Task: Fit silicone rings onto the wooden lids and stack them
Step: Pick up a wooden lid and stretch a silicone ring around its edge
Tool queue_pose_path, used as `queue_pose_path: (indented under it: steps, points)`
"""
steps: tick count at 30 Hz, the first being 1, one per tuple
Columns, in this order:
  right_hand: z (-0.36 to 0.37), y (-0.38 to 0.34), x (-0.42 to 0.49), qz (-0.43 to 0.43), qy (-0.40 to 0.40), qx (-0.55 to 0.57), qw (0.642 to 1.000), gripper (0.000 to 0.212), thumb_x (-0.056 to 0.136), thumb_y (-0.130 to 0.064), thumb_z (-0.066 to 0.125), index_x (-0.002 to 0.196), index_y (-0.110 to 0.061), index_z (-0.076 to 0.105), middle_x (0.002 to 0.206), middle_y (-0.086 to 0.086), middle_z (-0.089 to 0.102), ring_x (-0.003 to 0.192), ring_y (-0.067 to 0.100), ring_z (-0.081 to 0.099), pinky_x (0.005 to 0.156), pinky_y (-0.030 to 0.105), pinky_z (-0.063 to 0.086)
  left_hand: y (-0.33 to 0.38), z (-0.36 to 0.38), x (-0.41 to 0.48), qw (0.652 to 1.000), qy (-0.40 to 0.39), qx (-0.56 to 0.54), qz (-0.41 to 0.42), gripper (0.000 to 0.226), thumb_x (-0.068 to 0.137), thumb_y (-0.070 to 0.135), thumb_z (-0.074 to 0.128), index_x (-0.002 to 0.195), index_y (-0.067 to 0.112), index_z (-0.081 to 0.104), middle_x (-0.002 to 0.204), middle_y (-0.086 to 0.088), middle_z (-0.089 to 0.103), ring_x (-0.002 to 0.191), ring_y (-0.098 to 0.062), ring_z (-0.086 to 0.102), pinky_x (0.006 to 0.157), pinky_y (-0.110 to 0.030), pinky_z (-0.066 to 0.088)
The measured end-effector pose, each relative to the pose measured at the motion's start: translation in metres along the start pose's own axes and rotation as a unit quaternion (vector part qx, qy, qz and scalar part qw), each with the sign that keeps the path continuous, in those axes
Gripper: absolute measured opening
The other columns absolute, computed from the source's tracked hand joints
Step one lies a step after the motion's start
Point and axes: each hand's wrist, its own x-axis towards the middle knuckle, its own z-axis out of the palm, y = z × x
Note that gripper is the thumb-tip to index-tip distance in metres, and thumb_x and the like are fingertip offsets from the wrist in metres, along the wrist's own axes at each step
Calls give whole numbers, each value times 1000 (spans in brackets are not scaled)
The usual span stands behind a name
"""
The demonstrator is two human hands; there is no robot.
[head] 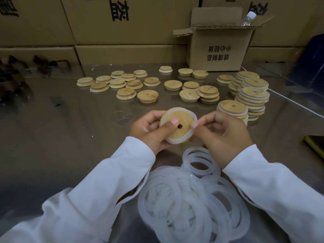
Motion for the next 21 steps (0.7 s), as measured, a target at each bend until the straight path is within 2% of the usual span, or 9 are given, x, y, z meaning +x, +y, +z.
queue_pose_path:
  steps: [2,4,6,8,11,14,17,21]
  points:
    - [-3,0,1,10,20,3,1000,11,75,-21,69,66,-24,64,69,-3,70,71,16,68,78,43,55,0,1,-2,1000,-24,6,-5,33,57,12,70,90,13,62,76,-1,72,73,-16,69,59,-30,58]
    - [-5,0,3,6,28,-4,1000,13,75,-20,69,64,-24,64,67,-6,70,68,13,68,77,41,55,-2,2,-3,999,-37,37,-7,32,59,11,71,89,14,63,79,-3,71,76,-19,68,65,-34,59]
    - [-5,-1,2,-9,13,-16,1000,14,76,-19,69,65,-25,62,66,-6,70,64,11,68,73,37,56,-3,2,-3,997,-32,70,-2,26,60,16,71,85,16,64,76,-1,71,76,-19,67,72,-36,58]
    - [-3,-1,0,-28,-10,-33,999,15,76,-19,69,65,-27,61,67,-6,69,64,9,67,70,33,57,-4,1,-3,994,-18,104,12,10,70,16,68,80,18,66,70,1,69,74,-20,65,77,-40,56]
    - [-4,-1,2,-42,-31,-45,998,16,78,-18,68,66,-27,62,71,-6,69,68,11,67,72,32,56,-2,-1,-2,991,-16,129,22,4,76,14,66,78,18,66,73,-4,68,77,-25,64,80,-42,54]
    - [-8,-2,5,-55,-40,-63,996,16,80,-18,67,67,-28,63,73,-9,68,74,9,65,76,27,52,2,-3,-1,990,-36,130,37,14,64,25,69,78,21,67,73,-2,69,75,-21,64,75,-40,56]
    - [-11,-5,7,-64,-48,-79,994,13,80,-20,66,70,-29,64,74,-12,66,76,6,62,74,23,50,3,-3,0,990,-42,124,48,21,65,24,78,83,21,67,74,2,70,76,-18,65,73,-40,55]
    - [-13,-11,10,-75,-56,-70,993,13,80,-19,66,70,-27,63,73,-8,65,74,14,60,70,24,50,4,-1,0,996,-35,78,36,26,63,27,64,88,19,64,76,4,70,79,-15,65,76,-39,56]
